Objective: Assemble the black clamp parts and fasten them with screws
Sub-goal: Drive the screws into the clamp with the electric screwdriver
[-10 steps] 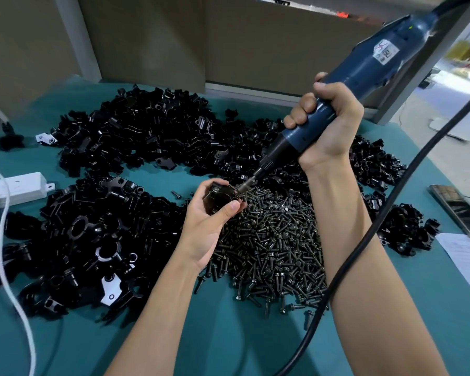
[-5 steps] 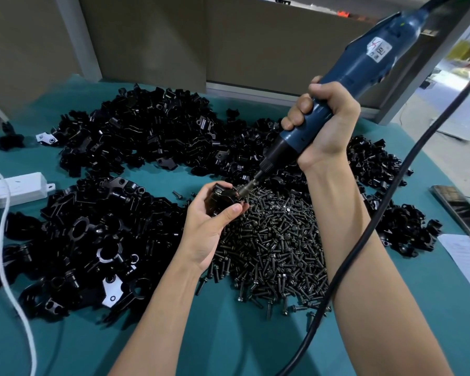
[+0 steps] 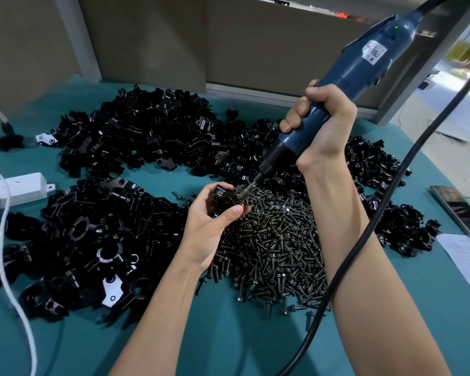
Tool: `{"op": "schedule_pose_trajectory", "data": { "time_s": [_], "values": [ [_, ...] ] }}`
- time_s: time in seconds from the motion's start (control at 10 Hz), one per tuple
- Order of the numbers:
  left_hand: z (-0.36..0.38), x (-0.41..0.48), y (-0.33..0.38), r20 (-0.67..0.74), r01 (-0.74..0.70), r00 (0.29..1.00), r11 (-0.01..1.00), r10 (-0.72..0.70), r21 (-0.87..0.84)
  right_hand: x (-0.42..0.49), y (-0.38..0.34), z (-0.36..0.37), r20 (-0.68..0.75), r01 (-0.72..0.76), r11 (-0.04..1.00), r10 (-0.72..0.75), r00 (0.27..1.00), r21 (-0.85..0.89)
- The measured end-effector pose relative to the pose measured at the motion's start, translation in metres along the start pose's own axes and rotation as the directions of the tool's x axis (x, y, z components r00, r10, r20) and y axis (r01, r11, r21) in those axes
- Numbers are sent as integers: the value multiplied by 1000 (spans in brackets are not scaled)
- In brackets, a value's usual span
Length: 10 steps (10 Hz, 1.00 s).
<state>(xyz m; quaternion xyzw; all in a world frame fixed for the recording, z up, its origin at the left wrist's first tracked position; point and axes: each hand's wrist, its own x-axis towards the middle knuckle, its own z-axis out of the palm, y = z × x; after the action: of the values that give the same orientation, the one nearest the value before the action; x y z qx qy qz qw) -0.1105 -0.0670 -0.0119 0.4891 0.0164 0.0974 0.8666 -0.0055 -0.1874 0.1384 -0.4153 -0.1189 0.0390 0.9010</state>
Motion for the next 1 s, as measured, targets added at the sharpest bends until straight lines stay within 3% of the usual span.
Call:
{"op": "schedule_pose_trajectory", "data": {
  "time_s": [1.0],
  "values": [
    [-2,0,1,-16,-18,1000,1000,17,-14,-1,7,-3,-32,1,1000,0,999,27]
  ]
}}
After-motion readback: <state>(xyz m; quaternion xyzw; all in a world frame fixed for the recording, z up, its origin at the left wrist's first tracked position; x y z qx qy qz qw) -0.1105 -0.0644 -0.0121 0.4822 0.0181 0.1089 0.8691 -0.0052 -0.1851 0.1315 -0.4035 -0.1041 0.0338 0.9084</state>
